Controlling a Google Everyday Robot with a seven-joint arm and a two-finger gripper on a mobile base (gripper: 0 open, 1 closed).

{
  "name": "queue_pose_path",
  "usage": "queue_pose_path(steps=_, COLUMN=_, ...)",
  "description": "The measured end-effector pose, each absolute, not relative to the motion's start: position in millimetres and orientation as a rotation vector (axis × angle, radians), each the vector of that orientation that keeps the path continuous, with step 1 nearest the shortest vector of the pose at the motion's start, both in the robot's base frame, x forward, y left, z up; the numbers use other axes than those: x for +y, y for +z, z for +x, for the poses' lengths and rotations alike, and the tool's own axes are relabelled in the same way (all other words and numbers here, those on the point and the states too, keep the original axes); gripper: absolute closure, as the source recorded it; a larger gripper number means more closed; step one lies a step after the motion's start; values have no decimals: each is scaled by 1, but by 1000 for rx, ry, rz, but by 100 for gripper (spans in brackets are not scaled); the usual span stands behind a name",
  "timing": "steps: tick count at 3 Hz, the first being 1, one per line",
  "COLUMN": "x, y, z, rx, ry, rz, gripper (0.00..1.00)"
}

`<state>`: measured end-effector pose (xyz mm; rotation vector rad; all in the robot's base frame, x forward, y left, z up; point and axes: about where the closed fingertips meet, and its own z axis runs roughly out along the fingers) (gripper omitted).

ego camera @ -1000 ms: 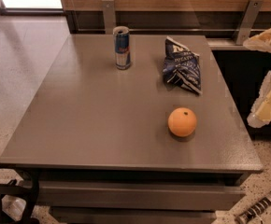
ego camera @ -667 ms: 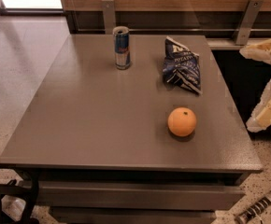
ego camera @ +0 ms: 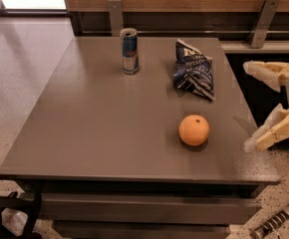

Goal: Pick orange

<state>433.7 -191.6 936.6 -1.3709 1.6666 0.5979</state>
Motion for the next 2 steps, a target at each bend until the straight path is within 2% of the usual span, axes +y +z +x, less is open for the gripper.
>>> queue_pose_path(steps=2, x=-172, y=932, z=439, rx=1431, ry=633, rz=-1273, gripper=0)
